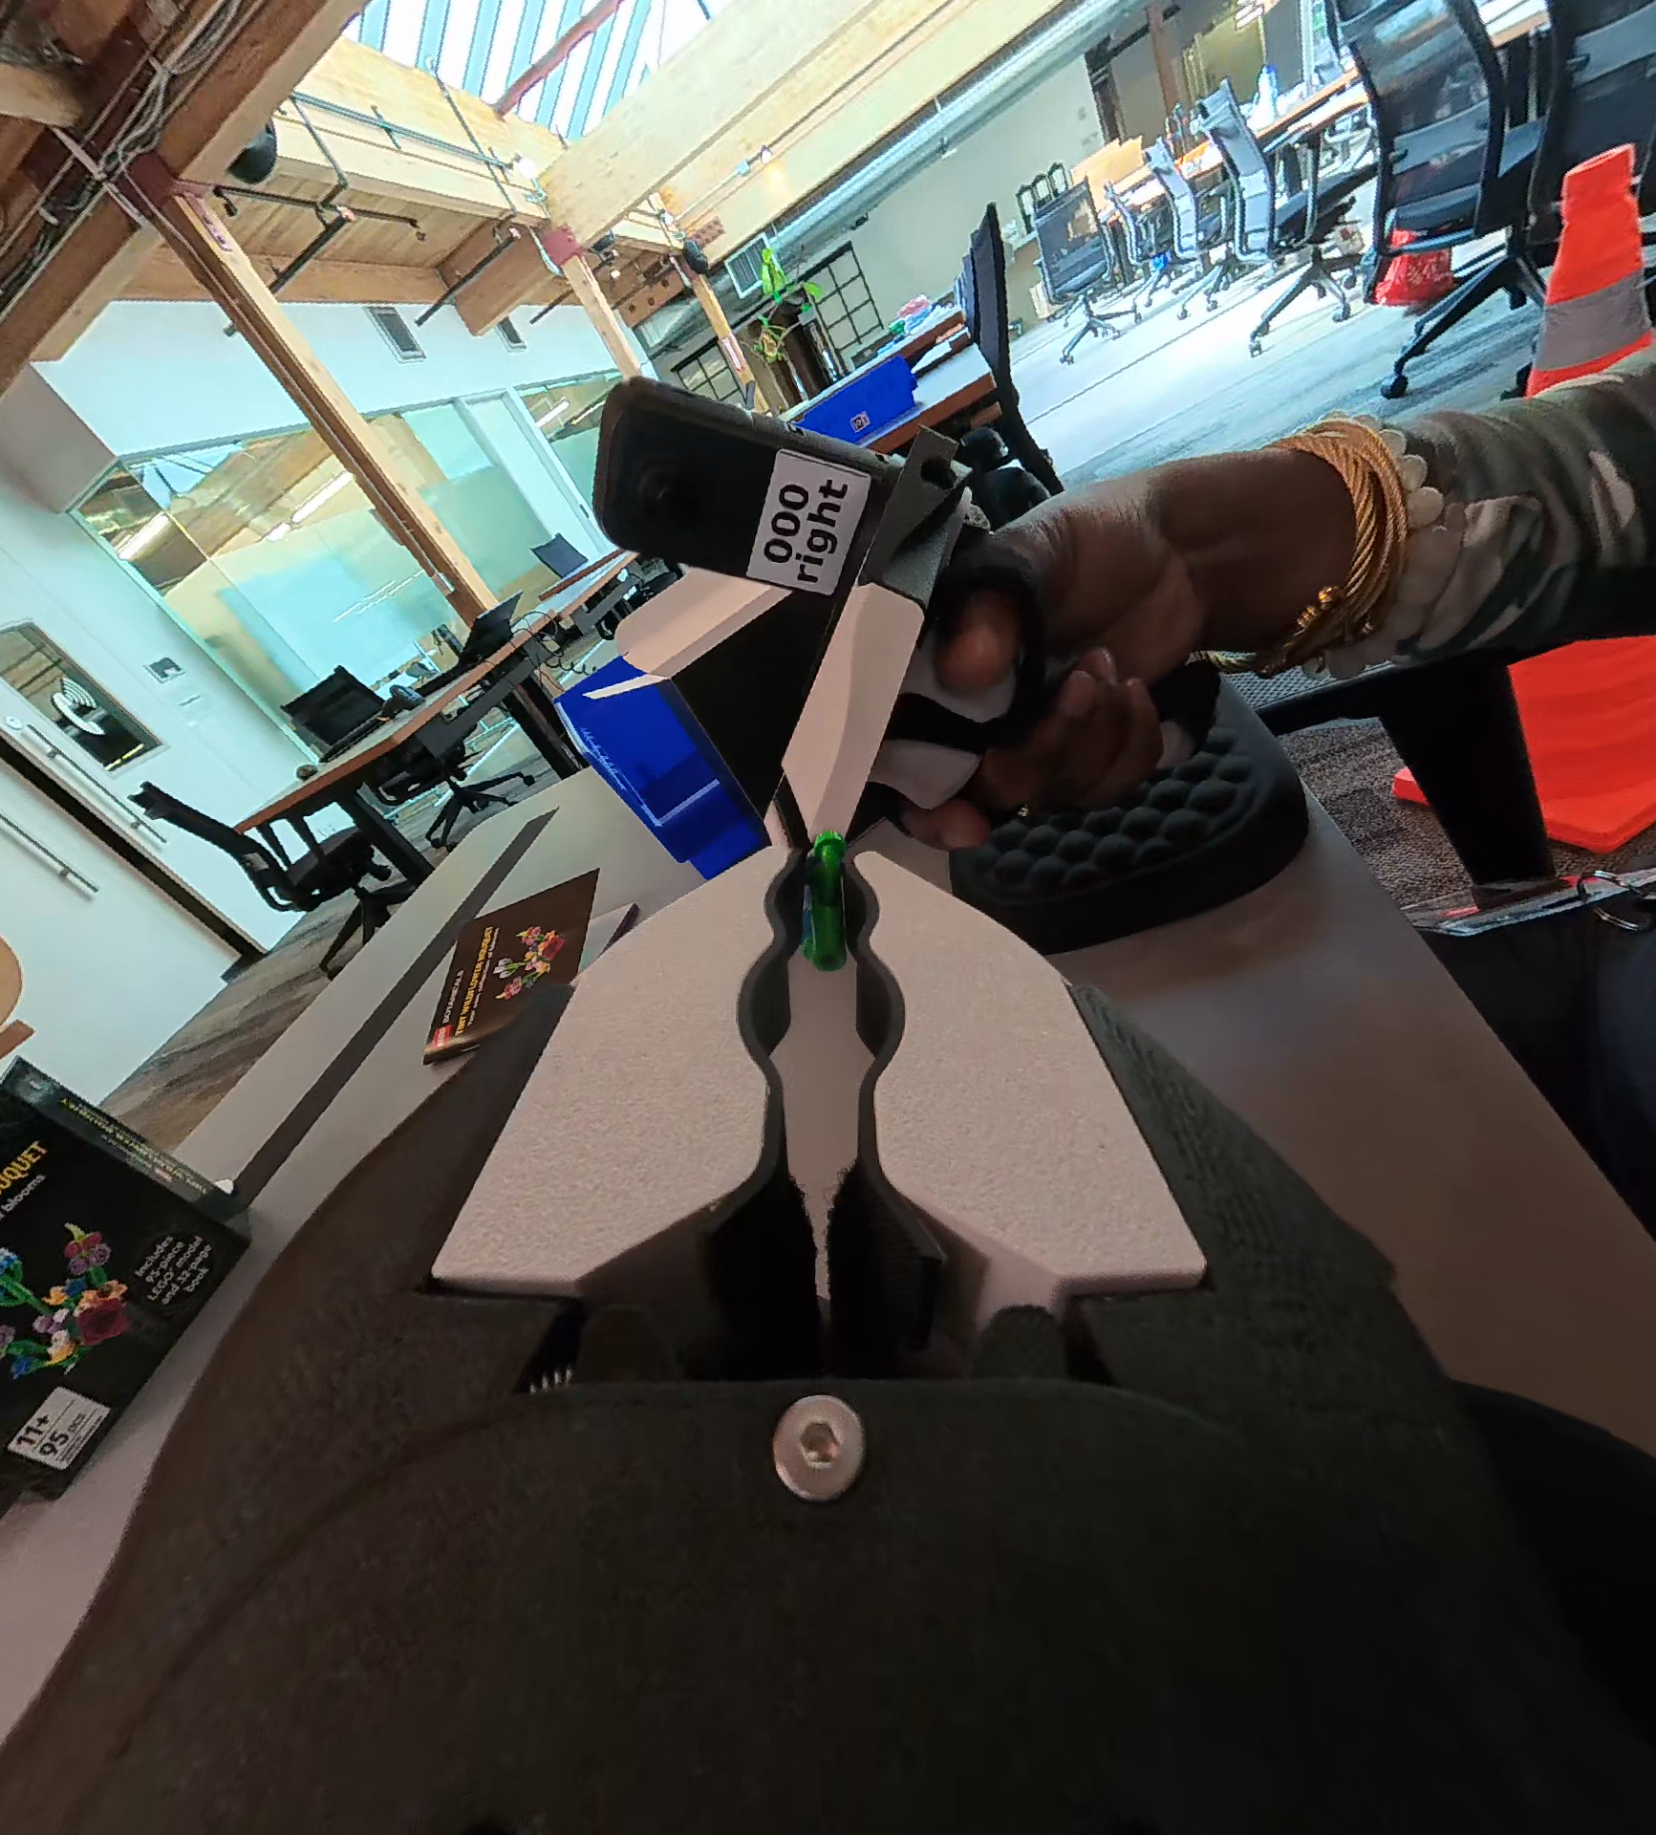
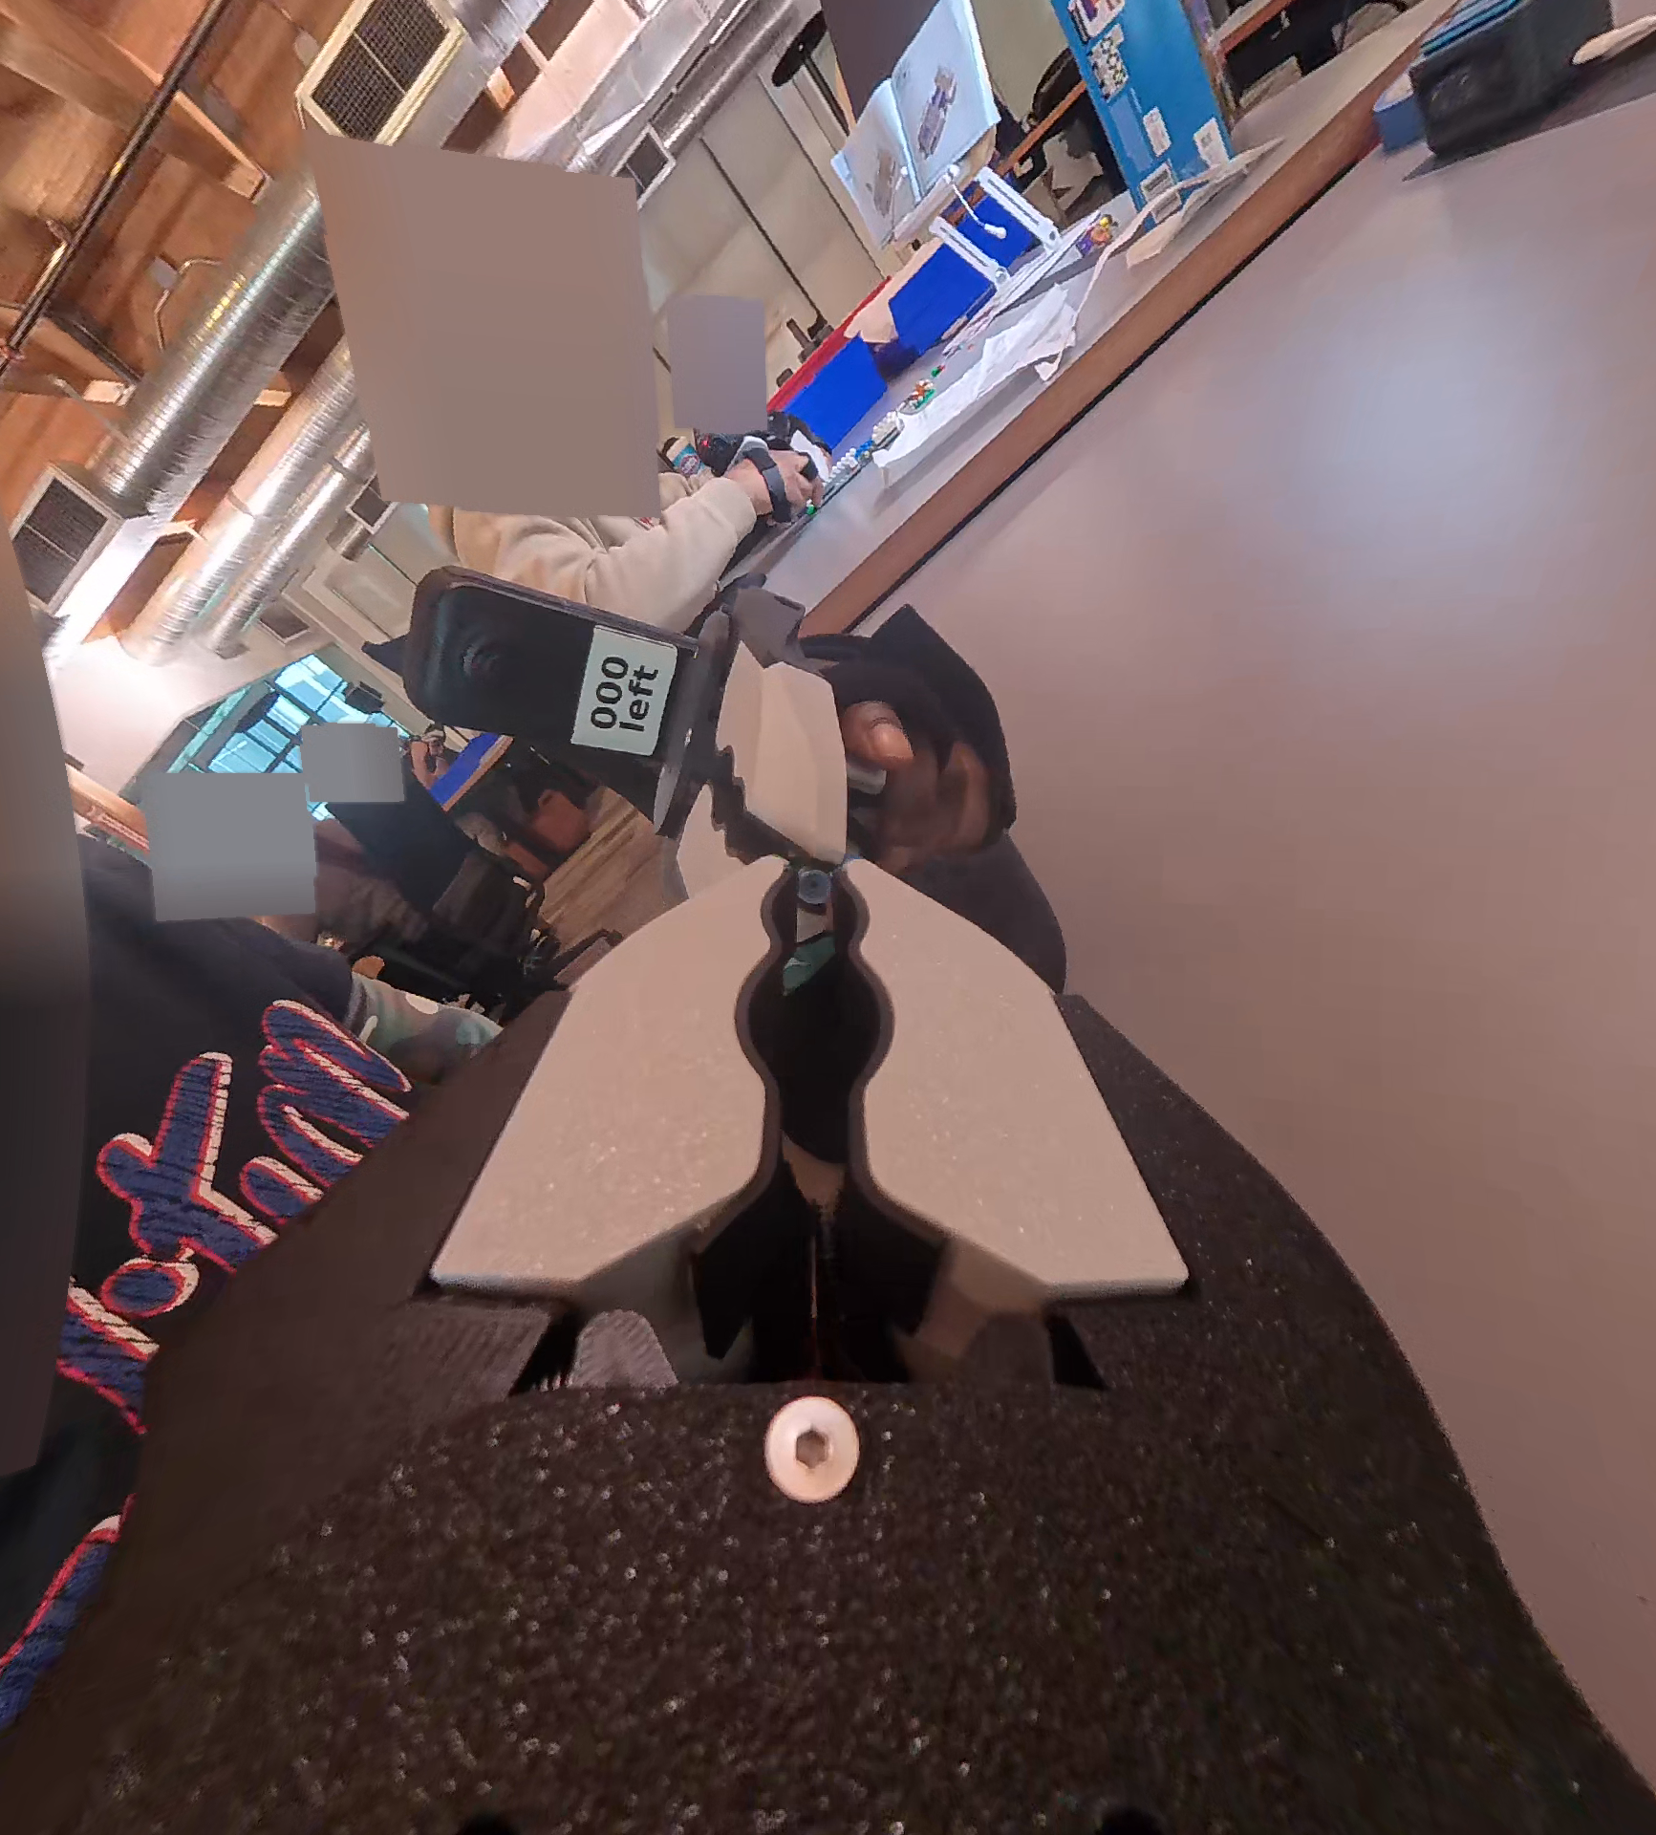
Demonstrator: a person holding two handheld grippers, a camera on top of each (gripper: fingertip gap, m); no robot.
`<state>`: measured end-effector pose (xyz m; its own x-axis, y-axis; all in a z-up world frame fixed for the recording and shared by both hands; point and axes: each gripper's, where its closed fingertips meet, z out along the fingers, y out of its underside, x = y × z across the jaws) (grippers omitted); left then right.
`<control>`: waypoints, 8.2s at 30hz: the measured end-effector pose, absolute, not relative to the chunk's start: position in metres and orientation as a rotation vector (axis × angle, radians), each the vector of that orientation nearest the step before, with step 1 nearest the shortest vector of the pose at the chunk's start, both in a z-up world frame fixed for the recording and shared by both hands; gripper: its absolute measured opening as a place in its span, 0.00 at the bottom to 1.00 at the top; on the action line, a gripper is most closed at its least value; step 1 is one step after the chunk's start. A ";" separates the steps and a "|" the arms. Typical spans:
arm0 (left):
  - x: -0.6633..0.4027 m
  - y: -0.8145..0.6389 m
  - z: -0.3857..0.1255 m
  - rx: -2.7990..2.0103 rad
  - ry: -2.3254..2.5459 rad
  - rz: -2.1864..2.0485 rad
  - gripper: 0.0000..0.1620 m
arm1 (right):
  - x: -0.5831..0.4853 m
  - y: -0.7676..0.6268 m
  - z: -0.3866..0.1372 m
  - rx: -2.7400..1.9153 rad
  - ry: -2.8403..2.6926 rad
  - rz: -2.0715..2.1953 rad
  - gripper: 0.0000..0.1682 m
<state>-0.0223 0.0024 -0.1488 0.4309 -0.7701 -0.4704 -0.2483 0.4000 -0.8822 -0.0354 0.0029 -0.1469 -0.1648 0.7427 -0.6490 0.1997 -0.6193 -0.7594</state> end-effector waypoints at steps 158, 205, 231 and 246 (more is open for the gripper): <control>-0.051 0.011 -0.140 -1.438 0.629 -1.409 0.04 | 0.015 0.044 -0.117 -1.283 -1.201 1.015 0.04; -0.045 0.010 -0.146 -1.482 0.669 -1.381 0.04 | 0.186 0.162 -0.120 -1.745 -0.938 -0.190 0.24; -0.031 0.003 -0.151 -1.476 0.815 -1.256 0.04 | -0.044 0.008 -0.149 -1.660 -1.039 1.723 0.08; -0.027 0.003 -0.155 -1.496 0.851 -1.211 0.04 | -0.043 0.008 -0.153 -1.668 -1.015 1.763 0.09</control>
